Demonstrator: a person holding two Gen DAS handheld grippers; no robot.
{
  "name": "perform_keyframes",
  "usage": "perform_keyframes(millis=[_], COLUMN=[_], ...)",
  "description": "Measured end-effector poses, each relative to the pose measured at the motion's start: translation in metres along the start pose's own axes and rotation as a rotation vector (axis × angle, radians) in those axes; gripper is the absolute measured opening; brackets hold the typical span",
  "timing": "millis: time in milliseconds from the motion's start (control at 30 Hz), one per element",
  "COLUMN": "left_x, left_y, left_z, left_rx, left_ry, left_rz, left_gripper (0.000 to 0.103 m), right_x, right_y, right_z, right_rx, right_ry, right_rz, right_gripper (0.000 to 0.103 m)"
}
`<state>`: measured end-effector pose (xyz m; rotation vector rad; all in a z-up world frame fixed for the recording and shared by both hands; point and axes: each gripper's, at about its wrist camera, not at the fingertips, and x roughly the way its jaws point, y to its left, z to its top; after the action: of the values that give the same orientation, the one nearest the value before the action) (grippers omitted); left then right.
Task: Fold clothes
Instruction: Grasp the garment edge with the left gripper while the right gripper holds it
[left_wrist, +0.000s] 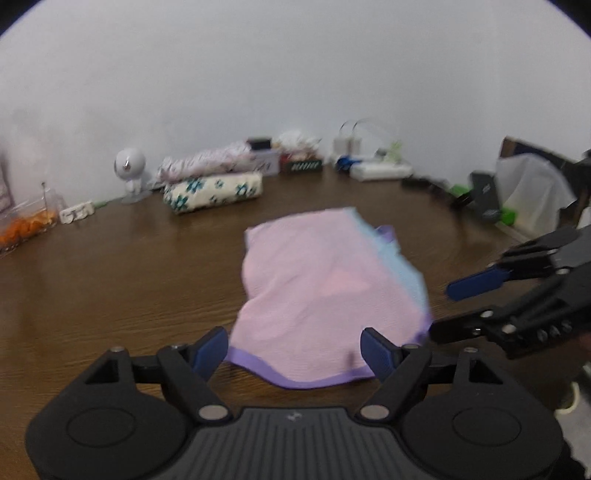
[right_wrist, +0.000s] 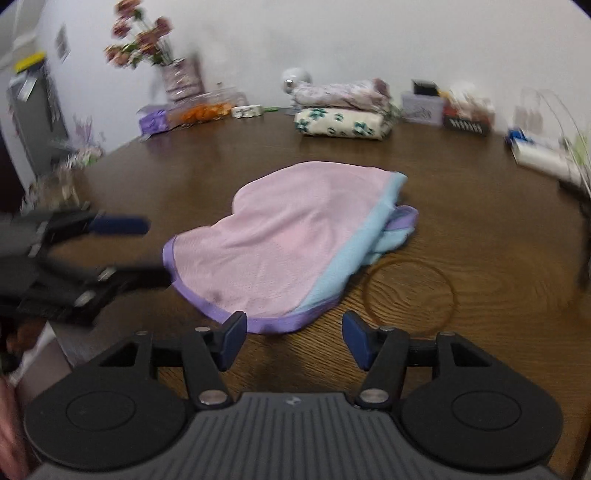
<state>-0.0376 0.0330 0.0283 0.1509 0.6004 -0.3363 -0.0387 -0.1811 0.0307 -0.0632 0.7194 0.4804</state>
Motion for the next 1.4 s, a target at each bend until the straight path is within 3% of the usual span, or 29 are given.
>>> perform_keyframes(millis=[67,133,167,200,233,267,300,400,467,600,700,800,1000,1100,1200,1333,1400], left_x=[0.006,0.007,0.010,0.013,0.014,0.012,0.010,0.002,-0.016,-0.089,-0.176,-0.255,-0.325,-0.321,-0.282,-0.180,-0.117], left_y=[0.010,0.023,0.027,0.031,0.034,0.036,0.038,0.043,0.045,0.055,0.052,0.031,-0.001,-0.007,-0.006,0.006,0.013], left_z=[0.002,0.001,0.000,-0.001,-0.002,-0.002,0.000,0.006,0.018,0.067,0.110,0.147,0.199,0.218,0.240,0.264,0.270], left_rx=[-0.027,-0.067,-0.099,-0.132,-0.154,-0.158,-0.182,-0.248,-0.290,-0.371,-0.314,-0.193,-0.085,-0.053,-0.035,-0.032,-0.026], left_ry=[0.024,0.047,0.062,0.077,0.084,0.074,0.077,0.045,-0.039,-0.320,-0.578,-0.785,-0.945,-0.947,-0.879,-0.696,-0.588], left_rz=[0.017,-0.014,-0.036,-0.048,-0.054,-0.054,-0.082,-0.150,-0.177,-0.257,-0.310,-0.234,-0.126,-0.107,-0.062,-0.009,0.029], left_gripper=[0.076,0.075,0.068,0.053,0.046,0.017,0.003,0.002,0.002,0.002,0.002,0.002,0.002,0.002,0.002,0.003,0.010], right_x=[0.012,0.028,0.034,0.038,0.037,0.035,0.029,0.003,-0.020,-0.090,-0.166,-0.241,-0.336,-0.346,-0.325,-0.258,-0.207], right_y=[0.008,0.010,0.008,0.004,0.000,-0.004,-0.006,-0.014,-0.019,-0.016,0.006,0.036,0.085,0.080,0.059,0.016,-0.012], right_z=[0.002,0.005,0.006,0.008,0.010,0.012,0.015,0.027,0.039,0.076,0.110,0.136,0.163,0.180,0.200,0.227,0.242], right_rx=[-0.005,0.013,0.028,0.058,0.093,0.126,0.150,0.207,0.232,0.207,0.095,-0.015,-0.188,-0.191,-0.144,-0.033,0.036], right_ry=[0.005,0.022,0.016,0.021,0.014,-0.004,-0.029,-0.103,-0.157,-0.300,-0.456,-0.618,-0.825,-0.840,-0.797,-0.663,-0.559], right_rz=[-0.029,-0.044,-0.051,-0.041,-0.021,-0.002,0.010,0.063,0.092,0.120,0.075,0.061,-0.058,-0.099,-0.119,-0.134,-0.160], right_gripper=[0.058,0.023,0.011,0.003,0.003,0.003,0.003,0.003,0.003,0.003,0.003,0.002,0.002,0.002,0.002,0.002,0.002])
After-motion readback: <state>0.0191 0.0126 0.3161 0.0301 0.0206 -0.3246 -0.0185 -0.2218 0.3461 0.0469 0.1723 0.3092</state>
